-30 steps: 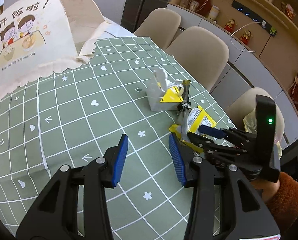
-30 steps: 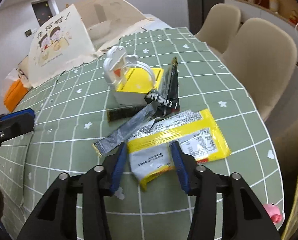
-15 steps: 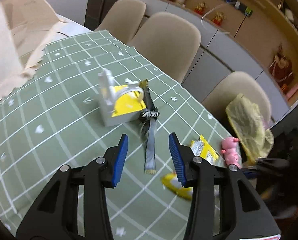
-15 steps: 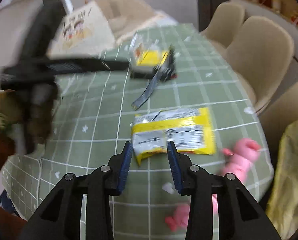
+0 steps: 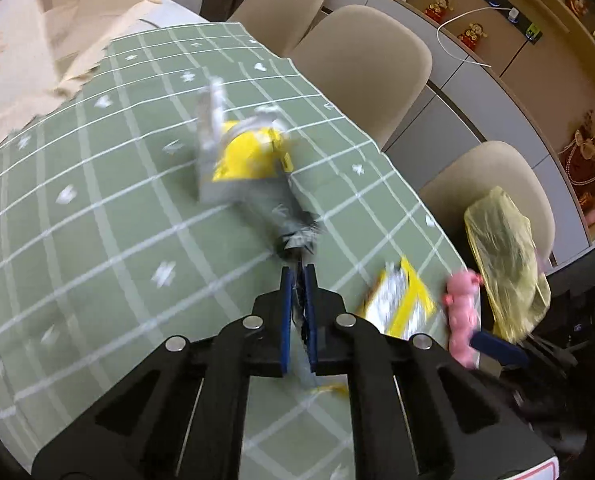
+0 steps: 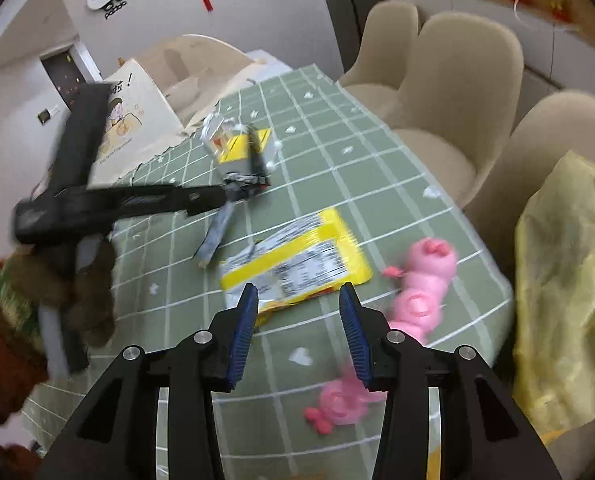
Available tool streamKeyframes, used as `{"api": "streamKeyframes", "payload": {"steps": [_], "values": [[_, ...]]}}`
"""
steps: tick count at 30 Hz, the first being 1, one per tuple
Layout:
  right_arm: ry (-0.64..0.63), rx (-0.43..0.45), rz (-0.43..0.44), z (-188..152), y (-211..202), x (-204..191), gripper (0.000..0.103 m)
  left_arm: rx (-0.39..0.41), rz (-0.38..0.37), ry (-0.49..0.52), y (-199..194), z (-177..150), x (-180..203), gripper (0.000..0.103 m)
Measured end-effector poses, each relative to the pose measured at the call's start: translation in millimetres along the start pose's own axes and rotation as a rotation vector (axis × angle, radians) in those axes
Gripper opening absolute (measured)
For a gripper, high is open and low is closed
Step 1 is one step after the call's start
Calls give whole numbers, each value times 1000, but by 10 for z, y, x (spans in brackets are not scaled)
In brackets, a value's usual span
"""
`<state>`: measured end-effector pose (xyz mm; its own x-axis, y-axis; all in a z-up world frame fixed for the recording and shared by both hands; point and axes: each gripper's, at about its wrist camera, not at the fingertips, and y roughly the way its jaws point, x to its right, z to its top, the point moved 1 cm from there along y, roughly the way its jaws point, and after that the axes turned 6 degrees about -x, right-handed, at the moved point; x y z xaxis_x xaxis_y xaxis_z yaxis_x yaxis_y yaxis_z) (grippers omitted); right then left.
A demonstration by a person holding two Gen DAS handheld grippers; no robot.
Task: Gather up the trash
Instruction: 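Grasp the black strip wrapper with the left tool while the right tool grasps the yellow wrapper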
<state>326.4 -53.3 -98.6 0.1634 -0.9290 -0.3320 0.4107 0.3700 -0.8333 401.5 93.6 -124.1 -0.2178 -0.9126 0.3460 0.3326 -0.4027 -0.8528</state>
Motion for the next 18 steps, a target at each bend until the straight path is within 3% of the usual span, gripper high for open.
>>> {"api": "streamKeyframes", "payload": {"steps": [5,9,14,18], "values": [[120,-46,-21,36,270,6,40,-14,-2,-73,-237,-370,-275,6],[133,-65,-68,180,493,25,40,-22,13,-102,-301,-593,-452,6],[111,-35,-59,432,660,15,46,-30,-8,-103,-349,-736,-483,6],[80,56,-123,560,554,-75,46,-7,0,-90,-450,-797,-469,6]]}}
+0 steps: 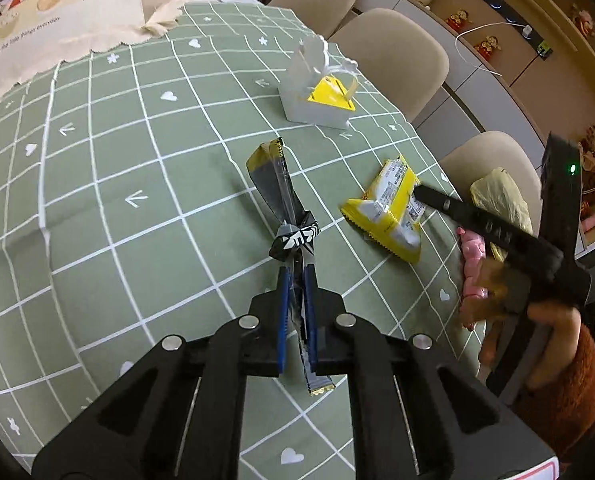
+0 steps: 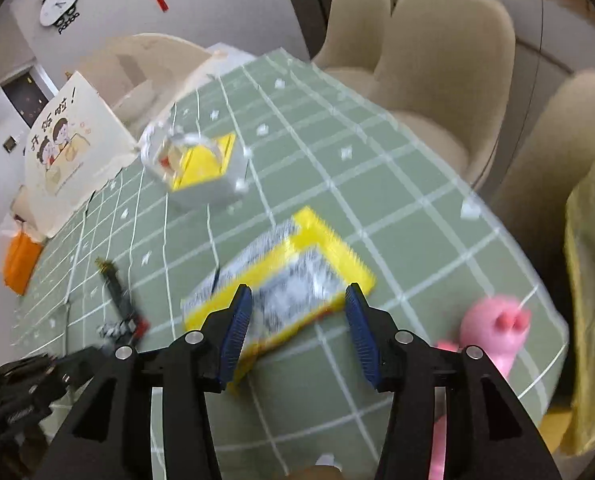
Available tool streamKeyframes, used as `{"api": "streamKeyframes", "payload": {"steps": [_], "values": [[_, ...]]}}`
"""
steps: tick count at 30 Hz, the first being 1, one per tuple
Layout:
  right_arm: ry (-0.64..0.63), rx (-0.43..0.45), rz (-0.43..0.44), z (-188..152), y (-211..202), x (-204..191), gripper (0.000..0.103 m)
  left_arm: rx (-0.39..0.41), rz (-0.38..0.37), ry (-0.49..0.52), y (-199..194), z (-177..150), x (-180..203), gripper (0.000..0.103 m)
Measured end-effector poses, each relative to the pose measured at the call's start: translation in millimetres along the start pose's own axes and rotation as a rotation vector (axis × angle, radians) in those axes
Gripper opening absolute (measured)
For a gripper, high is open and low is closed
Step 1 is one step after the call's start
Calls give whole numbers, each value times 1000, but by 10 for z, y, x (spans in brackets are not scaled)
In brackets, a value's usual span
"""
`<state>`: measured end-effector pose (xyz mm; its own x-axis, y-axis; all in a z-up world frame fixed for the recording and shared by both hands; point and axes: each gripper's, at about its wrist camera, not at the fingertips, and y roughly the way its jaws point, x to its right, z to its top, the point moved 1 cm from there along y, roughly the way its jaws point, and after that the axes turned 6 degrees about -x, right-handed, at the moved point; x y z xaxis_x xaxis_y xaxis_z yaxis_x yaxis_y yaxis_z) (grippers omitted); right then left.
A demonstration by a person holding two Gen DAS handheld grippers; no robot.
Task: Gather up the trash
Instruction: 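Grasp the black strip wrapper with the left tool while the right tool grasps the yellow wrapper, then carry the black strip with the left tool while the right tool carries the yellow wrapper to the bag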
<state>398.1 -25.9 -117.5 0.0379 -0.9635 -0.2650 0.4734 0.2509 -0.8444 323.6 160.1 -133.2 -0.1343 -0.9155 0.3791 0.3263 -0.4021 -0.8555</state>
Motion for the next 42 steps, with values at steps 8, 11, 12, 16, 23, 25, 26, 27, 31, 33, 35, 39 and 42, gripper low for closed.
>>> {"api": "streamKeyframes", "payload": {"steps": [8,11,12,16,23,25,26,27,31,33,35,39,42], "values": [[-214,-27,-107,-21,197,-431,48,18,12,-56,-46,5,-108,6],[-337,-34,-90,-225,90,-493,48,12,15,-53,-46,2,-107,7],[-358,-43,-68,-280,51,-488,48,10,13,-53,-47,-8,-104,7],[-453,-24,-47,-558,-264,-364,48,5,-13,-40,-41,-18,-64,7],[-101,-66,121,-491,-341,2,48,-8,-30,-24,10,-41,9,7],[-81,-86,90,-478,-235,-46,48,-6,-28,-23,3,-49,20,7],[-78,-95,66,-476,-175,-86,48,-5,-29,-21,-6,-48,20,7],[-79,-106,38,-473,-112,-121,48,-4,-28,-19,-12,-49,20,7],[-92,-98,55,-482,-85,-140,35,5,-30,2,-72,-54,45,18],[-105,-88,58,-491,-162,-96,12,9,-33,16,-95,-53,66,23],[-105,-78,71,-466,-228,-44,12,11,-29,29,-97,-39,85,26],[-125,-33,73,-476,-468,13,12,-1,3,46,-8,11,120,29],[-122,-1,86,-501,-663,73,12,-15,68,60,115,71,149,29]]}}
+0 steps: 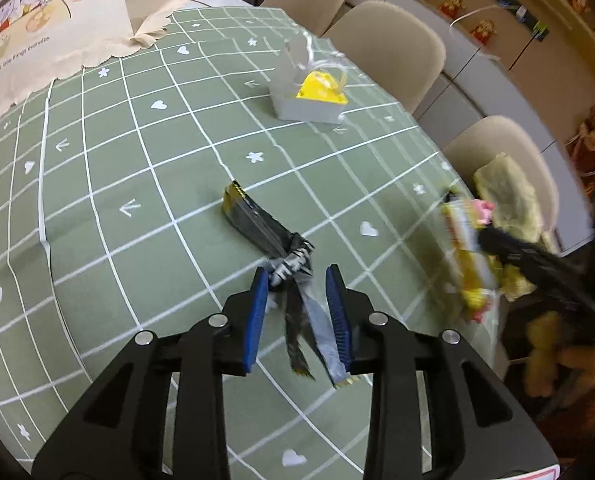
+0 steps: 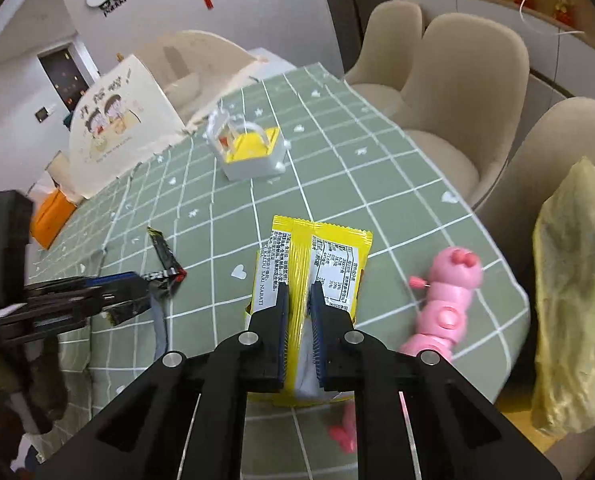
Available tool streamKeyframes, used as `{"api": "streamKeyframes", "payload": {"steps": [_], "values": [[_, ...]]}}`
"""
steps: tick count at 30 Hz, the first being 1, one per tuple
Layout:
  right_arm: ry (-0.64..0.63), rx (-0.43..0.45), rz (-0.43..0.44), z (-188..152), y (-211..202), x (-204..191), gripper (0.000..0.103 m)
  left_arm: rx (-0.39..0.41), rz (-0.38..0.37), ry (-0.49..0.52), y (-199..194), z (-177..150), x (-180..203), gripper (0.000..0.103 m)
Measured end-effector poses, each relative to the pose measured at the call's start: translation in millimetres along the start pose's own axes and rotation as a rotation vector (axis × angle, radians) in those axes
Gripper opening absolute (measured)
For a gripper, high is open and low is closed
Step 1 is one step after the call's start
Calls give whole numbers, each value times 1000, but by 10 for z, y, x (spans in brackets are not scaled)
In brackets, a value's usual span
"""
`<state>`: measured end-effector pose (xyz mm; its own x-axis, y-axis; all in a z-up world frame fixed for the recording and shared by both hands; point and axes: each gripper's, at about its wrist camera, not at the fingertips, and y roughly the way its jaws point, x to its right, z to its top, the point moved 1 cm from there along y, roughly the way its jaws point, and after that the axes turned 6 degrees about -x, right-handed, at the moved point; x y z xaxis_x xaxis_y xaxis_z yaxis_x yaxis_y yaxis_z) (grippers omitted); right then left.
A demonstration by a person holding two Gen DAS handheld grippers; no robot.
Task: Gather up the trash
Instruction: 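Carry the black strip with the left tool while the right tool carries the yellow wrapper to the bag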
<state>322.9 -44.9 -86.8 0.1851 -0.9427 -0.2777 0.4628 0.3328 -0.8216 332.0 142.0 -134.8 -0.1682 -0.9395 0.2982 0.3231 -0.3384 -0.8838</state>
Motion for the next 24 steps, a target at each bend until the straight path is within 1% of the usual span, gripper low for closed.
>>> {"api": "streamKeyframes", "payload": {"steps": [4,7,9,11,14,17,19,24], "values": [[17,36,10,-55,-216,80,12,-15,70,18,146,73,58,29],[29,74,11,-93,-403,143,12,-34,77,25,200,91,99,28],[35,97,9,-117,-512,176,12,-40,78,32,197,90,149,18],[41,126,5,-137,-652,225,12,-28,78,33,132,95,212,17],[41,171,-3,-141,-872,298,12,34,65,64,-140,134,436,16],[31,232,-24,-120,-1154,374,12,121,53,112,-500,213,742,16],[25,282,-45,-103,-1386,437,12,188,43,156,-767,270,994,17],[28,379,-104,-85,-1878,620,12,303,3,264,-1215,371,1590,17]]}}
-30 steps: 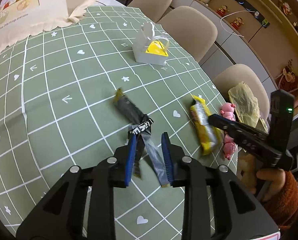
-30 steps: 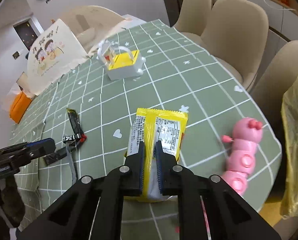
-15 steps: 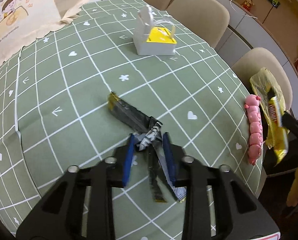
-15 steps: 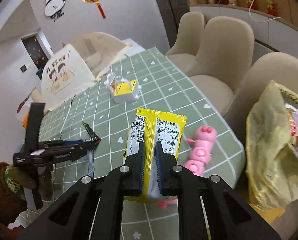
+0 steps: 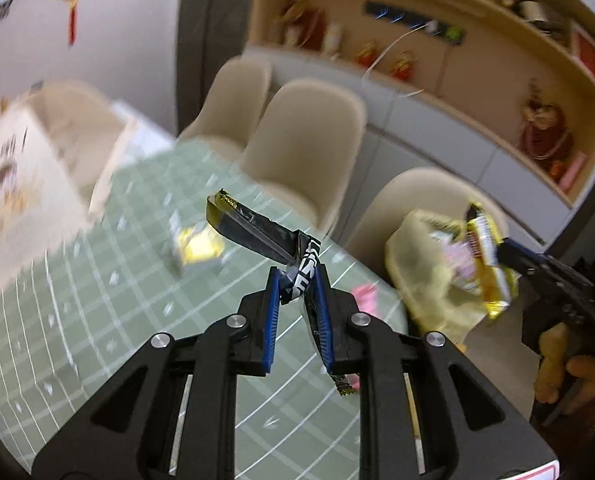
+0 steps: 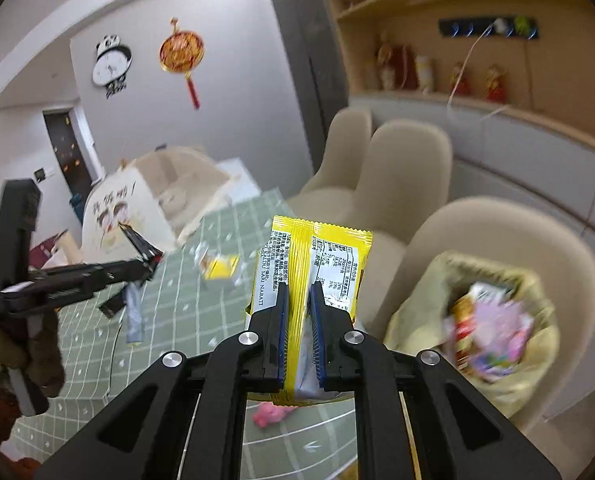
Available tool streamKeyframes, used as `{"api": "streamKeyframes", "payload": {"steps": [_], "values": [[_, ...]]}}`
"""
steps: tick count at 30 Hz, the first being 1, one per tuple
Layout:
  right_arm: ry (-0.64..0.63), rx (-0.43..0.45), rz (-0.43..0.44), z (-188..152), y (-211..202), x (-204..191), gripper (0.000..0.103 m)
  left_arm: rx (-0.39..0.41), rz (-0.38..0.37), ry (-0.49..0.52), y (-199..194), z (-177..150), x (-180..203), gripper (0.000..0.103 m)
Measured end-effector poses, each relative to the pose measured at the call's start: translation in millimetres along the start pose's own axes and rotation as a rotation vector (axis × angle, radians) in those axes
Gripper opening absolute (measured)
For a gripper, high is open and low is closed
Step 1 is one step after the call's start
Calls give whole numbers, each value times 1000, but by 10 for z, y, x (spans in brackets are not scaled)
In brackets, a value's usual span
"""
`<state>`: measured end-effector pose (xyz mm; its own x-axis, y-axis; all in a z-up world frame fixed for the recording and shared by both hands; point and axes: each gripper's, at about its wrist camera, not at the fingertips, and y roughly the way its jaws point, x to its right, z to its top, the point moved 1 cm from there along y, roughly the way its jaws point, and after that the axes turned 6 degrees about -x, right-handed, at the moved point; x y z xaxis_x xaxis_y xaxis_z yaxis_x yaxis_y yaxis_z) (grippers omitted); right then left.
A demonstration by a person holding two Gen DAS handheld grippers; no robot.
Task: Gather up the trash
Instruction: 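Carry the black strip with the left tool while the right tool carries the yellow wrapper to the bag, then open the left tool over the yellow bag while the right tool releases the yellow wrapper into it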
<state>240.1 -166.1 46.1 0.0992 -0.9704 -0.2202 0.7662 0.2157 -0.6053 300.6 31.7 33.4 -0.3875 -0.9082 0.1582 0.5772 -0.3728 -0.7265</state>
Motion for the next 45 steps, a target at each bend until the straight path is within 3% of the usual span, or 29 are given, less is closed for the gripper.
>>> {"api": "streamKeyframes", "payload": {"steps": [7,12,17,22,30,35,39,40,43,45], "values": [[-1,68,-104,102,-420,314,12,62,-116,111,-95,244,676,17],[5,81,-183,83,-531,537,12,40,-282,148,161,385,1109,17],[57,67,-247,37,-556,902,12,-58,-398,142,664,463,1484,17],[116,43,-305,5,-500,1261,12,-161,-427,143,1326,495,1742,17],[227,-26,-410,-106,-410,1821,12,-232,-456,197,2171,605,2152,17],[267,-51,-455,-163,-392,2068,12,-390,-370,321,2779,410,2601,17],[290,-65,-463,-197,-354,2207,12,-461,-370,331,2984,274,2664,17],[301,-67,-456,-217,-321,2238,12,-466,-388,315,2984,286,2650,23],[314,-84,-421,-222,-183,2249,12,-448,-432,271,2861,378,2528,36],[304,-101,-385,-236,-42,2208,12,-414,-439,239,2718,433,2388,38]]}}
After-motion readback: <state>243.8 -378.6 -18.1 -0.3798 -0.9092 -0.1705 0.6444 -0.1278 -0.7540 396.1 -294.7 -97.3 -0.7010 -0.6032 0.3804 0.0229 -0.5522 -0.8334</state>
